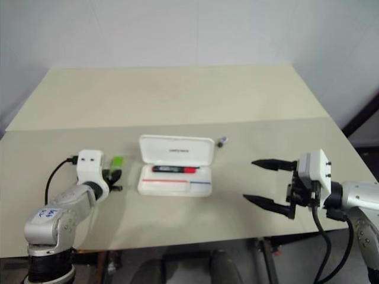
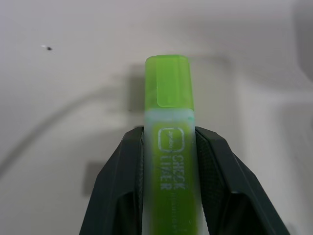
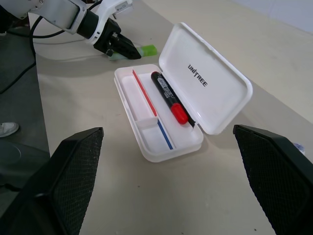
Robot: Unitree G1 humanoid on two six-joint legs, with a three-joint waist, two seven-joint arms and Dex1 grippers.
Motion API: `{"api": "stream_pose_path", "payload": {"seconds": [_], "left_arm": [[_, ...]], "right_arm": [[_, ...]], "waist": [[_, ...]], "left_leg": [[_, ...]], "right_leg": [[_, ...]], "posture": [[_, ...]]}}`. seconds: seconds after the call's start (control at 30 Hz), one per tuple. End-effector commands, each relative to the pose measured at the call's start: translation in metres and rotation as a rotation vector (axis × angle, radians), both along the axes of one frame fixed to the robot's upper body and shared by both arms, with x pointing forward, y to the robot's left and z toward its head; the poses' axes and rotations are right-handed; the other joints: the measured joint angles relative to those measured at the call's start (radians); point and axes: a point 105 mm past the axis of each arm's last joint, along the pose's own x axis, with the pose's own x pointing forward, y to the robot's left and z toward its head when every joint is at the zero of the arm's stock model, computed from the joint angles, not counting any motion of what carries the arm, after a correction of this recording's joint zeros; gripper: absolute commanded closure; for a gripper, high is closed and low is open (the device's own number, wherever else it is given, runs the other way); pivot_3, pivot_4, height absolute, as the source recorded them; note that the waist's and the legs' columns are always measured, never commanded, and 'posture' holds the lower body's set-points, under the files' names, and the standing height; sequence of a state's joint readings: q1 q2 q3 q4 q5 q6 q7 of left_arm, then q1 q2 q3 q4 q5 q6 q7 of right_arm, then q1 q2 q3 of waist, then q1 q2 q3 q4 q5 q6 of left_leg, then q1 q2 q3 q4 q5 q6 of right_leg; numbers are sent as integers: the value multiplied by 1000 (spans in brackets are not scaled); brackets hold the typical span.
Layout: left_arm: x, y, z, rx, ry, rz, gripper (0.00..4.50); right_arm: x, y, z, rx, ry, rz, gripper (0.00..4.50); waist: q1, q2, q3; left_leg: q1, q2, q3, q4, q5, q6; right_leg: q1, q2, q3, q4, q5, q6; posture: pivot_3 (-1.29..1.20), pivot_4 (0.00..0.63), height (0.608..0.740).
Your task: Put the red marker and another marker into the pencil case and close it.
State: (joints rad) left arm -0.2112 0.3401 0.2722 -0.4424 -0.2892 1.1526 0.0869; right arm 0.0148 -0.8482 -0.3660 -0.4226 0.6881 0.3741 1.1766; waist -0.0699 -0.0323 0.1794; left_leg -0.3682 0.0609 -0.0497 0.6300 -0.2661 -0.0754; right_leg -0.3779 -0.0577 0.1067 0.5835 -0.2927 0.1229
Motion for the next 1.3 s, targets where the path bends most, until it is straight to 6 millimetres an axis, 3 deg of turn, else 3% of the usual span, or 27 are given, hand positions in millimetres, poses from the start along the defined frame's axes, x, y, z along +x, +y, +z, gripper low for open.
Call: {"api": "stream_pose_path", "payload": {"seconds": [0.03, 0.23, 0.33, 0.43, 0.57, 0.7, 0.9, 1.3], "left_arm": [[3, 35, 23, 68, -111, 114, 3410], [16, 37, 89, 112, -426, -40, 3410], [19, 41, 110, 157, -495, -94, 3410], [25, 40, 146, 241, -597, -197, 3410], [32, 27, 176, 322, -676, -336, 3410], [32, -5, 196, 417, -746, -569, 3410], [18, -52, 201, 473, -777, -903, 3410], [-18, -123, 182, 316, -648, -1359, 3410]], "right_arm": [[2, 0, 7, 23, -40, -8, 0], [3, 1, 11, 45, -57, -9, 0], [3, 4, 14, 59, -69, -10, 0], [5, 7, 18, 89, -86, -9, 0], [7, 9, 19, 108, -98, -22, 0], [8, 8, 16, 114, -95, -28, 0], [7, 5, 10, 117, -91, -31, 0], [1, 1, 1, 104, -73, -24, 0]], "waist": [[-2, -3, 3], [13, -6, 10], [25, -5, 11], [42, -5, 12], [49, -4, 13], [47, -3, 13], [44, -1, 14], [42, 0, 15]], "left_leg": [[0, 0, -3, -1, 0, 0], [-8, 2, -8, -3, -1, -5], [-9, 2, -7, -3, -4, -9], [-9, 2, -7, -4, -6, -10], [-10, 2, -7, -5, -6, -10], [-10, 2, -6, -6, -7, -11], [-9, 2, -6, -8, -7, -11], [-9, 3, -6, -7, -7, -10]], "right_leg": [[-2, 3, 1, 1, 0, 1], [-14, 11, 8, 4, 1, 0], [-16, 11, 10, 6, 0, 2], [-17, 11, 9, 7, -2, 6], [-18, 11, 9, 7, -2, 7], [-18, 11, 9, 7, -2, 11], [-19, 11, 9, 8, 2, 20], [-19, 12, 9, 10, 1, 21]], "posture": [[0, 150, 740], [0, 150, 740], [0, 150, 740], [0, 150, 740], [0, 150, 740], [0, 150, 740], [0, 150, 740], [0, 150, 740]]}}
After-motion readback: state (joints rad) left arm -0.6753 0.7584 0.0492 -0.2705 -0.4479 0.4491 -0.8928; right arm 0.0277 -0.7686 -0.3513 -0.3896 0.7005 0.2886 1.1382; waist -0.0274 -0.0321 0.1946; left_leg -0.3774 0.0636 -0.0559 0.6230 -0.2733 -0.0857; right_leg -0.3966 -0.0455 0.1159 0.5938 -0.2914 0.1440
